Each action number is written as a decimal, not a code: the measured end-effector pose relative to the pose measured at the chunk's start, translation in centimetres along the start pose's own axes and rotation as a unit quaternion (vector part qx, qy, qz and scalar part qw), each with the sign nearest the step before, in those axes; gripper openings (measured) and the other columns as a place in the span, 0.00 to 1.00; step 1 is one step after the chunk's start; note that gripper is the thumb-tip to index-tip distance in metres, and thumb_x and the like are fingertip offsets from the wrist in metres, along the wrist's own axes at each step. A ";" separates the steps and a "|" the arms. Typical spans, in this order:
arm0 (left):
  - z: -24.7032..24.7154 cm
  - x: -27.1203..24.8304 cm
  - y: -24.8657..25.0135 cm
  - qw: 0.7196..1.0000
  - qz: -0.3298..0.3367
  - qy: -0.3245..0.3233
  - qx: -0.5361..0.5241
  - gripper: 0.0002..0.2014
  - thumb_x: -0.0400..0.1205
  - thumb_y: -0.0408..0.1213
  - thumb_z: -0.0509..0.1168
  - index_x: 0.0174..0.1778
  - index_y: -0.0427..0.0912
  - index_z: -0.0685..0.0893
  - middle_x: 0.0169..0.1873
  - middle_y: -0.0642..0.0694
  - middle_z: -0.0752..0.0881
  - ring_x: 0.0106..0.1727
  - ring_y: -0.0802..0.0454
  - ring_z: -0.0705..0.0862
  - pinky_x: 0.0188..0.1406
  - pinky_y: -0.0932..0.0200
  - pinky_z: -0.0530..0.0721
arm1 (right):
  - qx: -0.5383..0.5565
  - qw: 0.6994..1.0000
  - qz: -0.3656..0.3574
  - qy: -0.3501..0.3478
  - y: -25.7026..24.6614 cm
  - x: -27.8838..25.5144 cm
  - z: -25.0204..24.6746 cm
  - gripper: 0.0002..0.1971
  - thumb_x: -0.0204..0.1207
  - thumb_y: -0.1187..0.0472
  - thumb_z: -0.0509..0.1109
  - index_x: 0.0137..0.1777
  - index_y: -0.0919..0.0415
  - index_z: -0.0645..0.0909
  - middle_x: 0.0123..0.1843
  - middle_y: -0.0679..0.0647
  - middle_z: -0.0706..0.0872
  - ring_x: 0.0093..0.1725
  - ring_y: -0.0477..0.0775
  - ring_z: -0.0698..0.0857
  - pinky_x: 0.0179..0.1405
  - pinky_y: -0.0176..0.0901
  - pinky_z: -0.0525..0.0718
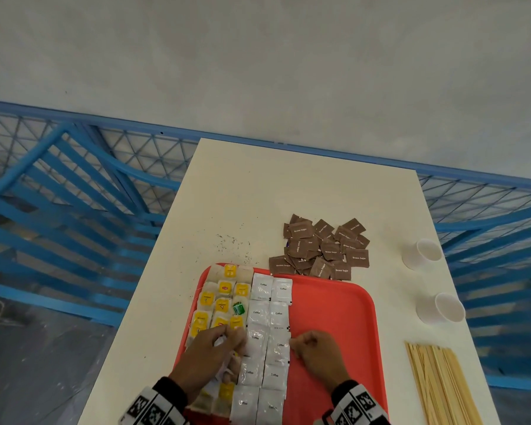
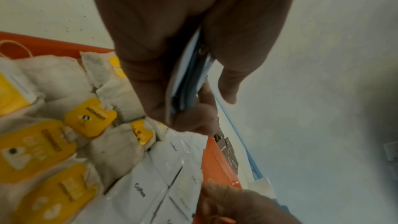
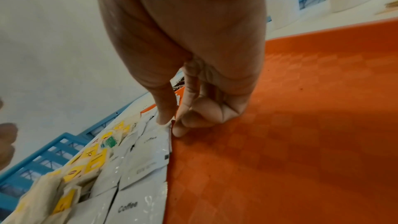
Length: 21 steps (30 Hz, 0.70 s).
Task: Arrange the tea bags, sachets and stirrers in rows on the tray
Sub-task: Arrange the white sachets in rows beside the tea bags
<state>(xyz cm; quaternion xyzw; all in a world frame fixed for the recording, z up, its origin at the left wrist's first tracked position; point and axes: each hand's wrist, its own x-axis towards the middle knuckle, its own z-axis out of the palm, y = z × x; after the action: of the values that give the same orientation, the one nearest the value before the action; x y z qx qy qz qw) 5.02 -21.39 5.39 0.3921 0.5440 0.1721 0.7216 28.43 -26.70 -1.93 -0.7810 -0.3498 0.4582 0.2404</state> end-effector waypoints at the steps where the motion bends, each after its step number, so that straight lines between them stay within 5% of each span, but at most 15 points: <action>1: 0.1 0.0 0.2 1.000 -0.007 -0.004 -0.024 0.23 0.84 0.46 0.65 0.50 0.23 0.82 0.40 0.38 0.89 0.32 0.43 0.83 0.29 0.56 0.80 | -0.016 1.000 -0.004 -0.003 0.0 -0.1 0.0 0.13 0.74 0.61 0.76 0.28 0.54 0.84 0.27 0.46 0.88 0.27 0.36 0.81 0.33 0.29 0.80; 4: 0.0 0.2 0.5 0.996 -0.023 -0.009 -0.085 0.26 0.82 0.52 0.61 0.52 0.27 0.87 0.46 0.33 0.91 0.39 0.39 0.86 0.38 0.51 0.85 | -0.027 0.999 -0.011 -0.035 -0.6 -0.7 0.1 0.12 0.75 0.60 0.76 0.29 0.54 0.84 0.25 0.44 0.87 0.26 0.35 0.80 0.33 0.31 0.81; 7: 0.1 0.4 1.0 0.988 -0.033 -0.044 -0.147 0.29 0.81 0.57 0.57 0.54 0.32 0.89 0.52 0.28 0.90 0.45 0.36 0.88 0.43 0.49 0.86 | -0.064 0.998 -0.026 0.010 -1.5 -1.0 -0.5 0.10 0.76 0.60 0.73 0.32 0.55 0.85 0.30 0.45 0.88 0.30 0.38 0.82 0.38 0.37 0.83; 11: 0.6 0.2 2.2 0.977 -0.019 -0.106 -0.184 0.29 0.85 0.56 0.51 0.64 0.37 0.86 0.56 0.28 0.88 0.36 0.39 0.87 0.36 0.52 0.84 | -0.011 0.993 -0.115 0.003 -5.9 -3.2 -2.3 0.09 0.76 0.53 0.75 0.37 0.56 0.86 0.35 0.54 0.89 0.32 0.41 0.81 0.36 0.39 0.81; 14: 1.5 0.0 3.2 0.975 0.012 -0.140 -0.171 0.27 0.87 0.56 0.50 0.70 0.43 0.81 0.49 0.24 0.88 0.28 0.39 0.85 0.29 0.53 0.83 | 0.008 0.983 -0.175 -0.063 -9.5 -5.1 -2.5 0.15 0.71 0.42 0.78 0.37 0.55 0.87 0.33 0.50 0.88 0.30 0.38 0.79 0.31 0.34 0.76; 17: 2.3 -0.2 3.8 0.977 0.043 -0.145 -0.148 0.25 0.86 0.55 0.51 0.73 0.45 0.77 0.41 0.20 0.83 0.26 0.41 0.82 0.27 0.54 0.80 | -0.009 0.983 -0.171 -0.064 -10.5 -5.3 -2.3 0.14 0.68 0.43 0.80 0.37 0.53 0.87 0.28 0.39 0.84 0.28 0.36 0.77 0.29 0.31 0.73; 21: 2.9 -0.4 3.9 0.983 0.094 -0.115 -0.111 0.24 0.86 0.53 0.52 0.73 0.43 0.71 0.37 0.29 0.84 0.24 0.42 0.81 0.29 0.52 0.77 | 0.040 0.989 -0.123 -0.074 -10.1 -5.3 -2.1 0.23 0.66 0.36 0.79 0.39 0.58 0.86 0.33 0.53 0.89 0.30 0.43 0.83 0.32 0.41 0.80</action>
<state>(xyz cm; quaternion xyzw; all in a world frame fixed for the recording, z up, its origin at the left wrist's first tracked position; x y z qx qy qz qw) 8.28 -20.27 8.92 0.3761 0.3954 0.2529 0.7989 25.25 -24.45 8.96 -0.6859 -0.4410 0.4952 0.2998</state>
